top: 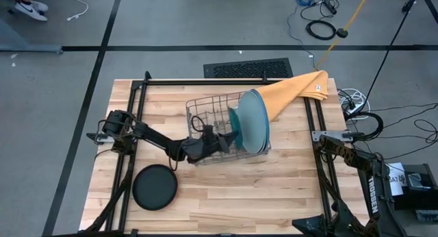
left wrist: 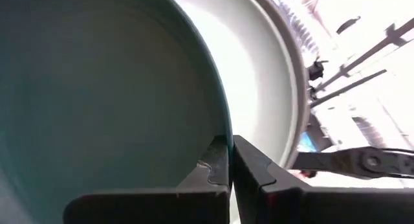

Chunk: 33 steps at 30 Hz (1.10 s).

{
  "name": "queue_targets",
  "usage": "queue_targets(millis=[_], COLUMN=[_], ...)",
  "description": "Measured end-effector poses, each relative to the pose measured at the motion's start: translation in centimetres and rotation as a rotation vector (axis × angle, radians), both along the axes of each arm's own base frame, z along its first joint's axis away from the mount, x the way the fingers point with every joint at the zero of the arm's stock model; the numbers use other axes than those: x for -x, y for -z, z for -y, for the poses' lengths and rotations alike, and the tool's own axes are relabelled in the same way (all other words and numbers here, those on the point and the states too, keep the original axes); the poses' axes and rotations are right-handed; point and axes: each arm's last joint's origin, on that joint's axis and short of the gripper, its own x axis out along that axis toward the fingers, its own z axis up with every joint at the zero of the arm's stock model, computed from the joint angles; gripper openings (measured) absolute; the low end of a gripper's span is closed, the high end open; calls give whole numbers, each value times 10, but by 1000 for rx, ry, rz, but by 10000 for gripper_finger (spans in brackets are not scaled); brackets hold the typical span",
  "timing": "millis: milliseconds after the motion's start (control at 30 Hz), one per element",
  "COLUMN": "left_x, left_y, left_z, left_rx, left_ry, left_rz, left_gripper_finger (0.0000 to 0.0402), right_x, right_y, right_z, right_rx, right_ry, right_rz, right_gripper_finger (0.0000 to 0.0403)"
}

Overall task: Sort dishes
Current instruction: Put the dark green plate into the green dish rack

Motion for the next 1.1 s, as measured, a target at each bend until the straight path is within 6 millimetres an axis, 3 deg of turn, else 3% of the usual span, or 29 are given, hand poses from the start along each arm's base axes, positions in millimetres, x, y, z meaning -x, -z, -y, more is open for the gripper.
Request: queue_targets(millis=[267,667,1100], left_x=[0,0,3], left_y=[4,4,1], left_z=[0,2,13], left_rx=[-5,27,0], left_ry=[9,48,36], left_rz=[-26,-4,-11], left_gripper_finger=[25,138,146], right_x=[-1,-1,-1], right_y=[0,1,1], right_z=[1,0,0], right_rx=[0,-7,-7], right_ry=[4,-3,-3], right_rz=[0,-20,-20], right_gripper_finger=[0,0,0])
